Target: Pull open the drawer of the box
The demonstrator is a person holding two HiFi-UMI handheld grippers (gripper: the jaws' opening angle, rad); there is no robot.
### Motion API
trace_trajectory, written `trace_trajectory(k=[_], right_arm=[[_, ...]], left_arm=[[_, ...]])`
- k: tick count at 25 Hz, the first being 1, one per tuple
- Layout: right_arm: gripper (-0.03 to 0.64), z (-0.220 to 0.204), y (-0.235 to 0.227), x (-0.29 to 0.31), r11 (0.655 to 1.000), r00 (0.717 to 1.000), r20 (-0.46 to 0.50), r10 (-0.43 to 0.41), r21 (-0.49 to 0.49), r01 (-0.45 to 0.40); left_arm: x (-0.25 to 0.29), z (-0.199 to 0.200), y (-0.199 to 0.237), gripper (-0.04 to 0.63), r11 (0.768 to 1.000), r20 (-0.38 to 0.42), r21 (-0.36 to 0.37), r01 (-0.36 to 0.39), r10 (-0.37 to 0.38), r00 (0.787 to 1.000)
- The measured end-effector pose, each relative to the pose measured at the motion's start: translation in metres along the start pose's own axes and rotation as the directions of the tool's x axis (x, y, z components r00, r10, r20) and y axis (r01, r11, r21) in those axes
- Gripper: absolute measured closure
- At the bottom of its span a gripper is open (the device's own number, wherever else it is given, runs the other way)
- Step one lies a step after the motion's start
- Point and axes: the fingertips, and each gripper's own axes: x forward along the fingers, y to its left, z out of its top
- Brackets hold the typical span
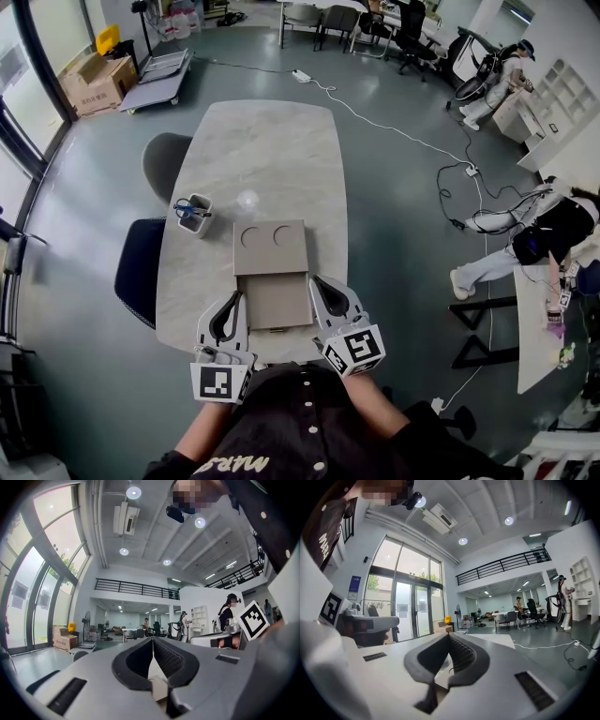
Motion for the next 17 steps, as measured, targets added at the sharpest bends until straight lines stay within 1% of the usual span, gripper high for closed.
trace_trajectory(k=[17], right_arm=[[0.62, 0.0041, -0.0025, -0.0015, 1.0, 1.0, 0.006, 0.0, 0.001, -0.001]], left_arm=[[0.0039, 0.0007, -0.0039, 0.578, 1.0, -0.004, -0.001, 0.004, -0.004, 1.0]])
